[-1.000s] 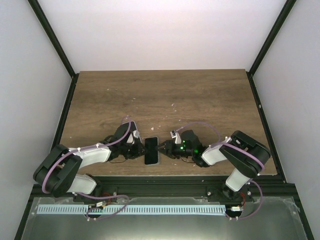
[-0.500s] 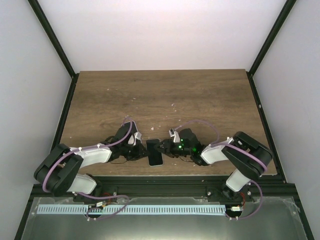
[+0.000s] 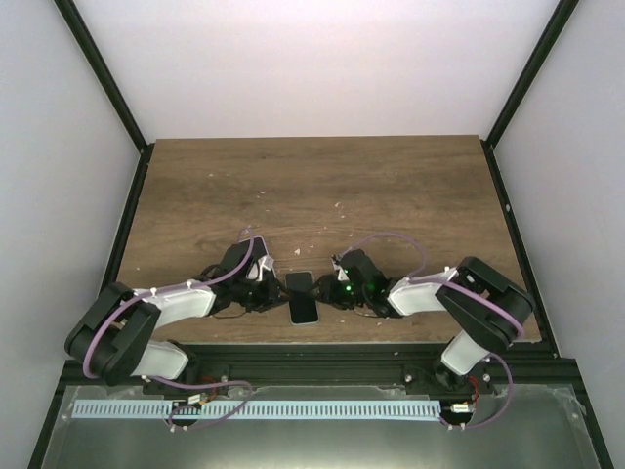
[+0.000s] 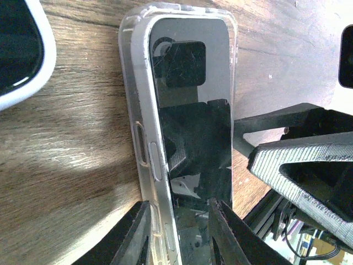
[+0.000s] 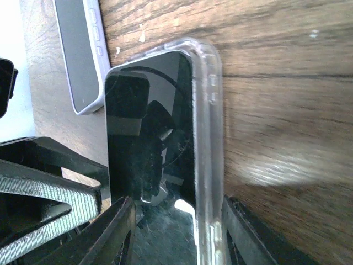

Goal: Put the phone into the phone case

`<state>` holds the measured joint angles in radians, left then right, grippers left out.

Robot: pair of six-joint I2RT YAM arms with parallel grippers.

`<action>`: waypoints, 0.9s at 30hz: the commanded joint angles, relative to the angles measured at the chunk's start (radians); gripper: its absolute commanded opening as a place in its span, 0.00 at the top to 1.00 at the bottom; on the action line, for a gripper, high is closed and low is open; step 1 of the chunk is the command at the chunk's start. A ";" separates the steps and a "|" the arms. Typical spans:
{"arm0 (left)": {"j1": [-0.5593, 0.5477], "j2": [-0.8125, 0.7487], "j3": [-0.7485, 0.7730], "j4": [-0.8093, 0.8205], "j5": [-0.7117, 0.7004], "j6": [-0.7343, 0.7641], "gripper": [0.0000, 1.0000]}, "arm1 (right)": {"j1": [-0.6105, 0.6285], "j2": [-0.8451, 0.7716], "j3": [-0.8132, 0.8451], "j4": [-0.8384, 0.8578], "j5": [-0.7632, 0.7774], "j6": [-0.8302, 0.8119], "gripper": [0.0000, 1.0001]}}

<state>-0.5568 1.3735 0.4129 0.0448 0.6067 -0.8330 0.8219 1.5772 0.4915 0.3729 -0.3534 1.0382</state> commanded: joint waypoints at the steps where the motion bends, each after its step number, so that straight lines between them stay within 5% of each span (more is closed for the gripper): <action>1: 0.005 0.010 -0.003 0.026 -0.009 0.029 0.72 | 0.019 0.053 0.048 -0.042 0.028 -0.027 0.56; 13: 0.005 0.089 0.007 0.009 -0.075 0.082 0.92 | 0.017 0.089 0.020 0.237 -0.091 0.045 0.56; 27: 0.006 0.027 -0.028 -0.039 -0.104 0.082 0.75 | 0.019 0.068 -0.016 0.441 -0.198 0.122 0.56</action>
<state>-0.5430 1.3945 0.4118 0.0338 0.5602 -0.7601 0.8146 1.6581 0.4580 0.6342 -0.4202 1.1255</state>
